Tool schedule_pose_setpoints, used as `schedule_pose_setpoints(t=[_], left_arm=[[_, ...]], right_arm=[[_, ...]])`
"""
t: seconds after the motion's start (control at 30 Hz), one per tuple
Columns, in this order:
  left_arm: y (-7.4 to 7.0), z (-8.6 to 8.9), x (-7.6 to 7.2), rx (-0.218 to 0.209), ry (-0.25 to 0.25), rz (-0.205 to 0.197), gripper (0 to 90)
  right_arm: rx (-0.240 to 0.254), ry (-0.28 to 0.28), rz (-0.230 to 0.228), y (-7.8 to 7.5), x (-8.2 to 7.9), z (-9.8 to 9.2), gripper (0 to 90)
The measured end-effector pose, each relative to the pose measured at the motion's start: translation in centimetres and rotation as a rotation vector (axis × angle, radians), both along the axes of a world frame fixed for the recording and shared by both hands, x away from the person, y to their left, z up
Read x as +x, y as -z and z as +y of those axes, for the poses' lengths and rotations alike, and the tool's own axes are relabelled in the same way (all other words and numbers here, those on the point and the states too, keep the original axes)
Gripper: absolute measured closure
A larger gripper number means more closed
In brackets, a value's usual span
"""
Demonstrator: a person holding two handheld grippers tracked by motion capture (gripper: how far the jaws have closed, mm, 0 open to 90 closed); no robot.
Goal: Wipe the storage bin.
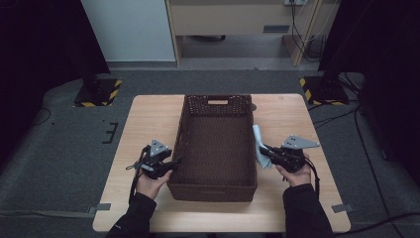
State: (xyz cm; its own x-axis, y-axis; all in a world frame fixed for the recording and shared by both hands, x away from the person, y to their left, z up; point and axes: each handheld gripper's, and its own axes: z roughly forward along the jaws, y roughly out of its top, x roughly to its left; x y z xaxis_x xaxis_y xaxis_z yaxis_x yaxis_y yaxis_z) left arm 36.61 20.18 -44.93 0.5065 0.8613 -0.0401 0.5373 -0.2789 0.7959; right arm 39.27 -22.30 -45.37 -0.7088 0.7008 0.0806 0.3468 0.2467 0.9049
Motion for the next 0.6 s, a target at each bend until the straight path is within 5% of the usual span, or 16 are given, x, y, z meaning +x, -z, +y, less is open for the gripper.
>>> schedule_pose_setpoints(t=[0.23,0.37,0.5,0.6], left_arm=[[0.2,0.3,-1.2,0.017,0.068,0.009,50.4],[0.2,0.0,-1.4,0.019,0.072,0.014,56.7],[0.3,-0.2,-1.5,0.002,0.043,0.016,63.7],[0.2,-0.4,-1.5,0.007,0.018,0.013,66.8]], right_arm=[[-0.144,-0.01,0.098,2.6,-1.5,1.1,83.7],[-0.181,-0.001,0.152,4.0,-2.2,1.5,83.6],[-0.138,-0.003,0.153,4.1,-1.9,1.4,83.7],[-0.097,-0.007,0.104,3.1,-2.0,1.3,83.6]])
